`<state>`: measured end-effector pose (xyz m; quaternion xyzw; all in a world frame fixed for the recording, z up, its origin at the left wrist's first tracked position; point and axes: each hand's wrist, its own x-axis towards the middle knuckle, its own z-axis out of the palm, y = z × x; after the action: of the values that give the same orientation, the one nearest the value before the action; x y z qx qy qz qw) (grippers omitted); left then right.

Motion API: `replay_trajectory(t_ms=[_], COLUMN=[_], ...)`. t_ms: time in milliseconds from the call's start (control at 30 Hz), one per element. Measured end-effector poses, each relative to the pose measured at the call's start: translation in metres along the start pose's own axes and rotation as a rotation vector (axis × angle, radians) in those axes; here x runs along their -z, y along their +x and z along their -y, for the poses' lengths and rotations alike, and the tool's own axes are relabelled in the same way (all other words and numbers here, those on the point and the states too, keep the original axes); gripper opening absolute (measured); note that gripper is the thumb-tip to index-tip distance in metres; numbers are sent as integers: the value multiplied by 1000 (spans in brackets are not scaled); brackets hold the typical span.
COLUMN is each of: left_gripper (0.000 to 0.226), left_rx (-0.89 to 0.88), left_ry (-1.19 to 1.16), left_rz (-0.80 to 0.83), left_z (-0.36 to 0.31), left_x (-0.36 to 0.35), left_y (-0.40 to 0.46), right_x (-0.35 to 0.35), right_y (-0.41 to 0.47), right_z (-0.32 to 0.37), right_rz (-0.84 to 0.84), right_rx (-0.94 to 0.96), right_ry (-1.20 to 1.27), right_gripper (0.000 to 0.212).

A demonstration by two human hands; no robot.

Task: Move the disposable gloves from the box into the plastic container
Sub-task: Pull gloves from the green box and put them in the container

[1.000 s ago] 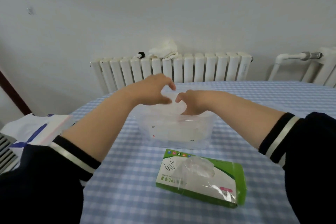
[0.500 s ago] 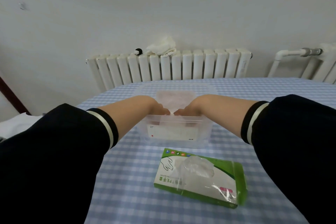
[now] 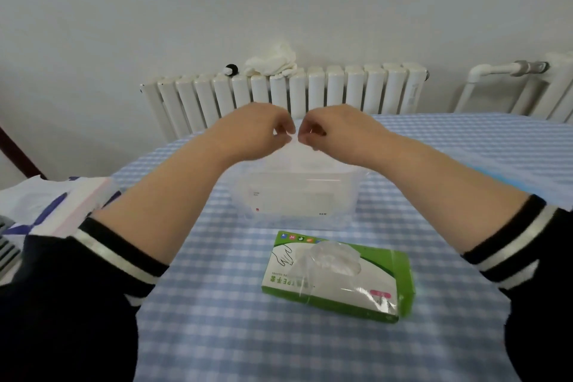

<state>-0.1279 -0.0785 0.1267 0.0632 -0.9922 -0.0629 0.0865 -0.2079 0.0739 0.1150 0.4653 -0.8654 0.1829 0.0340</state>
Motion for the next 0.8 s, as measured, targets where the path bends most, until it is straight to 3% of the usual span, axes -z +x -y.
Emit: replay_trajectory(t_ms=[133, 334, 400, 467, 534, 600, 701, 801], left_gripper=[8, 6, 13, 39, 67, 82, 75, 61], left_rx=[-15, -49, -42, -38, -80, -95, -42, -38], left_ry=[-345, -566, -662, -839, -959, -965, -841, -676], left_rz=[-460, -532, -473, -339, -143, 97, 348, 327], left_z=[-23, -37, -36, -28, -17, -12, -18, -29], left_x=[-22, -67, -83, -94, -102, -106, -108, -113], left_y=[-36, -79, -88, -95, -100, -105, -110, -112], right_x=[4, 1, -5, -14, -21, -28, -37, -43], right_y=[-40, -79, -87, -93, -97, -99, -98, -95], right_z=[6, 2, 0, 1, 4, 9, 14, 10], right_rz=[59, 233, 359, 434, 499, 549, 477, 368], right_rx=[6, -53, -64, -51, -47, -19, 27, -7], right_ry=[226, 350, 233, 85, 61, 42, -91, -31], right_gripper=[15, 24, 36, 52, 63, 56, 24, 24])
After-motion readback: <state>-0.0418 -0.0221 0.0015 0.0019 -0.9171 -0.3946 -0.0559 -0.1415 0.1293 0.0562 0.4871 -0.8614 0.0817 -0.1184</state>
